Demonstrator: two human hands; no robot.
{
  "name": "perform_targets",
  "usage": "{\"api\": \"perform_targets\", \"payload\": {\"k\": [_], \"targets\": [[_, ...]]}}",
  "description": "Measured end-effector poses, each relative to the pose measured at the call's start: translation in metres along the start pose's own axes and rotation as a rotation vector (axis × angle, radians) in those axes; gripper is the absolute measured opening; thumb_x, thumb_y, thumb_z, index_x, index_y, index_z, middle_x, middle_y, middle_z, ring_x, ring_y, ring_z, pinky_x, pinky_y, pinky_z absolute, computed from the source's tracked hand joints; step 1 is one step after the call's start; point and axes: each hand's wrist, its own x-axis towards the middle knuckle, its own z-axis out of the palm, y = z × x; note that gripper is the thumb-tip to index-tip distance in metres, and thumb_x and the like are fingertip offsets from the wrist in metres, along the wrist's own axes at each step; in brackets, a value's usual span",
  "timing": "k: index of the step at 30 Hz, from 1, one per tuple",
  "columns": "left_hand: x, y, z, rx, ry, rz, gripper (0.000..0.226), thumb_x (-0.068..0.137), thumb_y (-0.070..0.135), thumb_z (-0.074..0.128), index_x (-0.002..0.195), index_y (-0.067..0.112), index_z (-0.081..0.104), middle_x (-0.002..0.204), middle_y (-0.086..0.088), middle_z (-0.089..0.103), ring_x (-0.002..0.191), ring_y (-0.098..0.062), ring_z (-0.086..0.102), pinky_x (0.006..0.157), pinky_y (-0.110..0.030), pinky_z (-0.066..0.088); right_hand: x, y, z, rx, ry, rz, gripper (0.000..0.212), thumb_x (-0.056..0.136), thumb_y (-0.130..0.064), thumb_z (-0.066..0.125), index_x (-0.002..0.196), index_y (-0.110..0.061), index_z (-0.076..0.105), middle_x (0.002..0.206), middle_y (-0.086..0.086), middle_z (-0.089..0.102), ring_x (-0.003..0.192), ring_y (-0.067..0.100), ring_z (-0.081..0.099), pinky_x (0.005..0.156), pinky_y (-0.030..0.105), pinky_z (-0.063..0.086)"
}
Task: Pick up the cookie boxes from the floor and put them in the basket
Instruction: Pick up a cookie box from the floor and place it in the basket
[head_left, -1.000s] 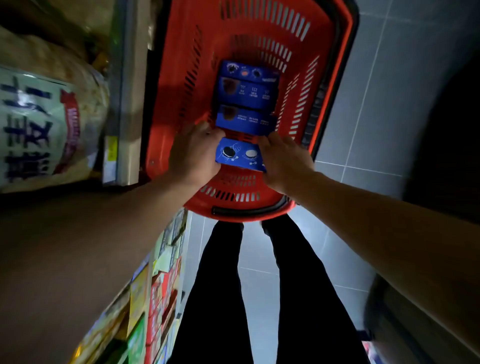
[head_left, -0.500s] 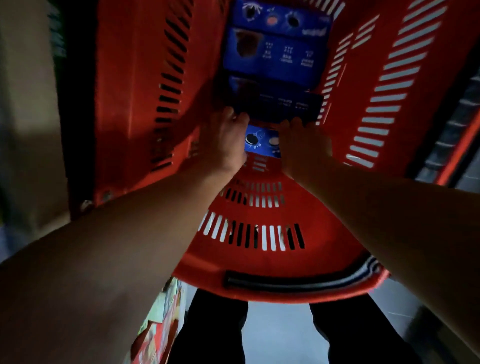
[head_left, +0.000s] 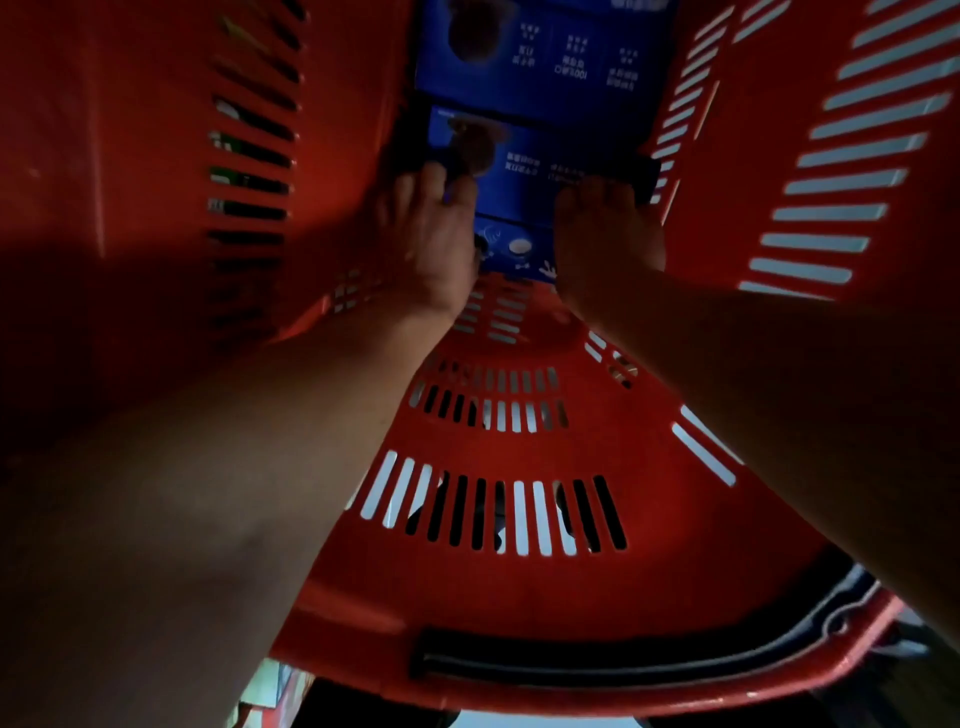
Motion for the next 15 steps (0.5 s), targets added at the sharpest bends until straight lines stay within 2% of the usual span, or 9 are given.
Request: {"api": "perform_targets", "payload": {"k": [2, 5, 7, 11, 15], "targets": [[0.001, 0.0, -0.002, -0.055, -0.006, -0.027, 0.05, 0.071, 0.019, 0.077, 0.118, 0.018, 0.06, 0.121, -0.011, 0.056, 0.109, -0.035, 0.052, 0.093, -0.045, 0.046, -0.003, 0.0, -0.001, 0.003, 0.002, 0.004, 0.083, 0.079, -0.027, 0.076, 0.145, -0.009, 0.028, 0.147, 0.015, 0.032, 0.137, 0.035, 0.03, 0.106, 0.048, 0.039], [-0.014, 0.003, -0.022, -0.176, -0.105, 0.002, 0.05, 0.078, 0.021, 0.07, 0.125, 0.013, 0.055, 0.13, -0.014, 0.052, 0.116, -0.035, 0.05, 0.098, -0.046, 0.044, -0.024, 0.002, -0.013, 0.047, -0.01, -0.008, 0.078, 0.084, -0.028, 0.072, 0.146, -0.01, 0.029, 0.149, 0.014, 0.031, 0.139, 0.035, 0.03, 0.103, 0.048, 0.04], [-0.029, 0.009, -0.05, -0.224, -0.132, 0.016, 0.05, 0.08, 0.022, 0.067, 0.127, 0.011, 0.054, 0.131, -0.016, 0.052, 0.117, -0.037, 0.051, 0.098, -0.046, 0.044, -0.047, 0.004, -0.03, 0.079, -0.003, -0.023, 0.075, 0.085, -0.03, 0.071, 0.145, -0.01, 0.031, 0.149, 0.014, 0.033, 0.136, 0.035, 0.033, 0.1, 0.047, 0.042], [-0.075, 0.028, -0.115, -0.275, -0.195, 0.039, 0.05, 0.081, 0.025, 0.066, 0.127, 0.009, 0.056, 0.13, -0.017, 0.054, 0.118, -0.036, 0.051, 0.101, -0.043, 0.043, -0.115, 0.013, -0.078, 0.158, -0.116, 0.021, 0.077, 0.079, -0.033, 0.077, 0.142, -0.015, 0.036, 0.143, 0.011, 0.038, 0.13, 0.034, 0.04, 0.097, 0.049, 0.043], [-0.129, 0.054, -0.195, -0.276, -0.251, 0.086, 0.052, 0.076, 0.031, 0.07, 0.122, 0.009, 0.06, 0.121, -0.016, 0.059, 0.113, -0.035, 0.055, 0.101, -0.04, 0.042, -0.212, 0.041, -0.13, 0.27, -0.01, 0.037, 0.06, 0.082, -0.031, 0.069, 0.135, -0.017, 0.045, 0.135, 0.009, 0.048, 0.127, 0.033, 0.044, 0.104, 0.046, 0.038]]}}
